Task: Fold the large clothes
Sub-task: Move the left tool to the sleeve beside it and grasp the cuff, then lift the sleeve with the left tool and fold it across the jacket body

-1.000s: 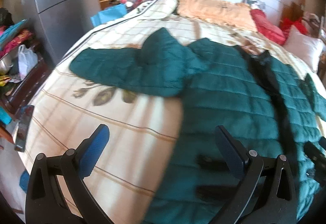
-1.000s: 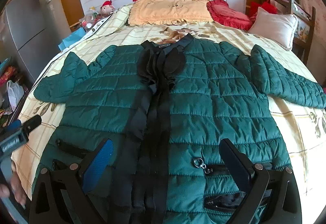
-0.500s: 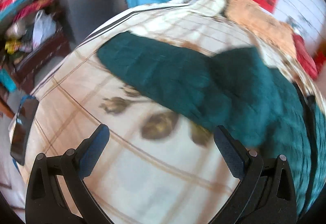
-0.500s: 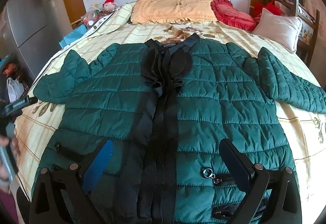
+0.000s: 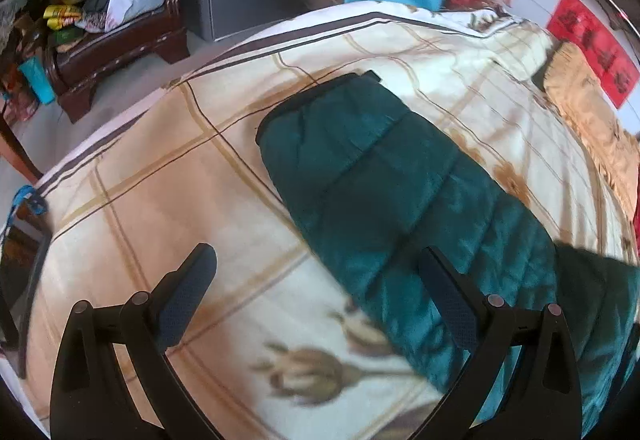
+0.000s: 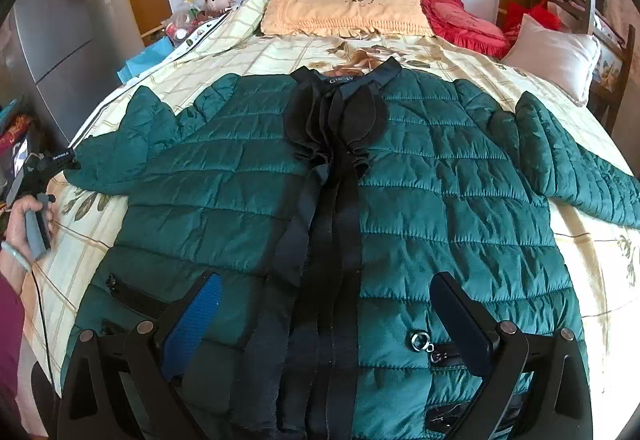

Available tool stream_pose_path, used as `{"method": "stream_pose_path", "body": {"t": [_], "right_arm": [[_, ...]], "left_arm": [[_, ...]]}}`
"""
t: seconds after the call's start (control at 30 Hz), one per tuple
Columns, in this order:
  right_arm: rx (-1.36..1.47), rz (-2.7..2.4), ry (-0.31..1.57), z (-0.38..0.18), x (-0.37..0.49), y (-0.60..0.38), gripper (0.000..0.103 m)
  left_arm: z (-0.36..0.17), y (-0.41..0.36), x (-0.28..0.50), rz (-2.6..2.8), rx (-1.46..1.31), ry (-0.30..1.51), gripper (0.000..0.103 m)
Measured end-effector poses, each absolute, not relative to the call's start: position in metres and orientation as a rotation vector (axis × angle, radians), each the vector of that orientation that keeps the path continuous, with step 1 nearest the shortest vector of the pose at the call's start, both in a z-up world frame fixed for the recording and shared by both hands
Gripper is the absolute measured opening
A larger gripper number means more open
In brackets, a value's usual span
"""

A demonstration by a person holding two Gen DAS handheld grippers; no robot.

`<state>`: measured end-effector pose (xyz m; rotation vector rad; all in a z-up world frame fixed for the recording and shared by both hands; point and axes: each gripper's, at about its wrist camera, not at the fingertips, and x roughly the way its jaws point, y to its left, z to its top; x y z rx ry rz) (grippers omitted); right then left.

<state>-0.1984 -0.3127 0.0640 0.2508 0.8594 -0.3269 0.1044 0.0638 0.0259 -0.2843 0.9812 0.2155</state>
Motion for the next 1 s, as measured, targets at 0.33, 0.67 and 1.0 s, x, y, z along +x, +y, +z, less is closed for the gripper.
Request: {"method": "stream_pose_path", "body": {"t": [0.33,0.67,1.0], "right_arm": [[0.290,-0.338,0.890,0.057,-0.189,-0.322,0.103],[0.277,-0.354,0.899,0.055,-0.190,-0.326,0.103],[0.324,-0.357,0.886,0.058,-0.205,-0.336,0.103]], "left_arm": [[0.020,0.062,0.131,0.207,-0.287,0.979,0.090],[0.035,0.055,0.132,0.113,-0.304,0.950,0.015],[0.096,0.039,0.073,0.082,-0.180,0.798,0.014]]}}
